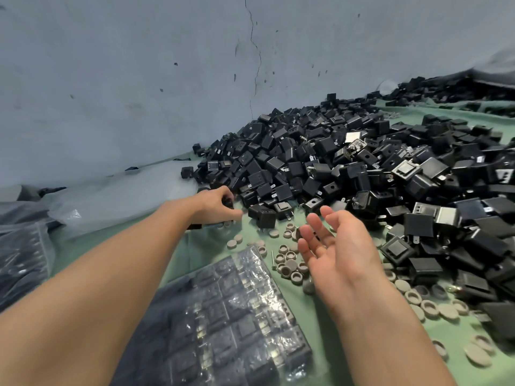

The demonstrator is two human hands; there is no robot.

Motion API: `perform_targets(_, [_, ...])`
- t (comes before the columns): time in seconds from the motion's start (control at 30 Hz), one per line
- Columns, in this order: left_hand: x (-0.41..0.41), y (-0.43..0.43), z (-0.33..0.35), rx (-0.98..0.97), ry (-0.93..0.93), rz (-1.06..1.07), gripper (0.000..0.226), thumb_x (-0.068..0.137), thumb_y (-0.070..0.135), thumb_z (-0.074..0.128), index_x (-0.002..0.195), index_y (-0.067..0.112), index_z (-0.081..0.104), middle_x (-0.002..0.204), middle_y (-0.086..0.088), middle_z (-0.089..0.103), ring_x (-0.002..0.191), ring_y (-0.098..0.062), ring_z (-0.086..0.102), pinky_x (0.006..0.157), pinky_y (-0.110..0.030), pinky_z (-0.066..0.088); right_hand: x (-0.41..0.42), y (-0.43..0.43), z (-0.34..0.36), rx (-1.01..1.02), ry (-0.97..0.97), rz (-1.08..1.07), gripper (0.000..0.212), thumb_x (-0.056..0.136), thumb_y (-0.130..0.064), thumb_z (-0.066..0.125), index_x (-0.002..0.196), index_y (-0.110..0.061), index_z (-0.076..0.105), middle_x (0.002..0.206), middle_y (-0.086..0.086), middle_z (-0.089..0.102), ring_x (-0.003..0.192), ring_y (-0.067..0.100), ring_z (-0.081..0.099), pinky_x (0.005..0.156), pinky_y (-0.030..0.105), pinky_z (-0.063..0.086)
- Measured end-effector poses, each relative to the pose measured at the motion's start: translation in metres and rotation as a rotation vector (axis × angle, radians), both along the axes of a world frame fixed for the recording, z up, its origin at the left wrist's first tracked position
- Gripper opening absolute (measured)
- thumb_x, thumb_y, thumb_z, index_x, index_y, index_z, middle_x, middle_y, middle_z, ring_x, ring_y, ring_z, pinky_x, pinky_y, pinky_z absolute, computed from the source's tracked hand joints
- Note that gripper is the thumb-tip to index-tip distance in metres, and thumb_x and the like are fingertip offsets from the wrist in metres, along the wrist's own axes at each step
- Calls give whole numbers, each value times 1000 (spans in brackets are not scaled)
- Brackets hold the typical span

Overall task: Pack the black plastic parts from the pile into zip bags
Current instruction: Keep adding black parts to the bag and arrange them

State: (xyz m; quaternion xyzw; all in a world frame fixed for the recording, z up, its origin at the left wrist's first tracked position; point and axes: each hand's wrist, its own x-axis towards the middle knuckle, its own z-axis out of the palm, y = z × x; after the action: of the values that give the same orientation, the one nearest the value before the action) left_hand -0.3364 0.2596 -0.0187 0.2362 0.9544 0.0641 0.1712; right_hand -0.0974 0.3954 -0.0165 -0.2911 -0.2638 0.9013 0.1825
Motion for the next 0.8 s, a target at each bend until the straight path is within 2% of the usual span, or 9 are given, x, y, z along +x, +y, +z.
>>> perform_targets(0.1, [11,-16,5,298,-156,172,57,69,62,63,115,30,52,99,-1,64,66,-15,60,53,-28,48,5,-4,2,7,43,21,19,99,-14,44,101,-18,62,97,3,64,80,17,59,67,29,48])
perform_targets(0.2, [30,-40,27,1033,-648,424,54,74,54,70,108,15,56,94,-8,60,64,-19,60,42,-25,44,9,-10,4,29,78,47,20,100,-15,44,105,-18,62,98,4,65,85,18,60,71,31,49])
perform_targets(0.27, [55,-54,40,1468,-998,392,45,78,50,68,101,11,65,100,-10,60,69,-19,57,39,-20,41,12,-16,7,23,109,63,20,100,-15,43,106,-17,62,102,5,65,89,19,61,73,32,50])
perform_targets(0.33, [87,-64,47,1668,-1139,254,45,84,52,60,93,10,73,106,-9,59,71,-16,55,39,-16,39,14,-28,10,9,146,103,21,100,-17,43,111,-17,62,107,6,66,95,21,63,78,34,51])
perform_targets(0.47, [152,-74,47,1846,-1213,155,49,84,53,56,117,16,57,107,-8,57,70,-13,54,36,-13,35,18,-77,12,57,158,256,24,100,-24,46,115,-18,64,114,7,68,108,23,61,94,42,50])
perform_targets(0.57, [199,-85,35,2005,-1198,172,52,85,54,58,106,7,66,107,-8,57,72,-13,54,38,-16,39,26,-120,11,94,148,423,24,96,-29,48,108,-20,68,102,7,72,103,20,63,95,43,49])
perform_targets(0.63, [230,-93,23,2111,-1140,248,48,81,54,65,96,8,72,106,-8,60,71,-14,54,39,-19,41,34,-145,11,68,167,498,24,89,-25,50,82,-22,73,74,4,69,73,13,65,79,34,48])
perform_targets(0.7, [257,-101,13,2185,-1033,388,49,72,55,73,92,10,73,95,-9,65,64,-16,54,40,-22,42,44,-167,9,-17,143,466,23,80,-20,54,60,-21,66,56,-1,57,50,10,60,65,29,46])
perform_targets(0.8, [284,-108,11,2124,-751,616,64,55,60,81,91,8,70,76,-9,60,53,-17,50,48,-24,45,60,-192,4,-87,146,410,18,84,-21,56,67,-20,60,53,-5,55,47,9,60,52,25,50])
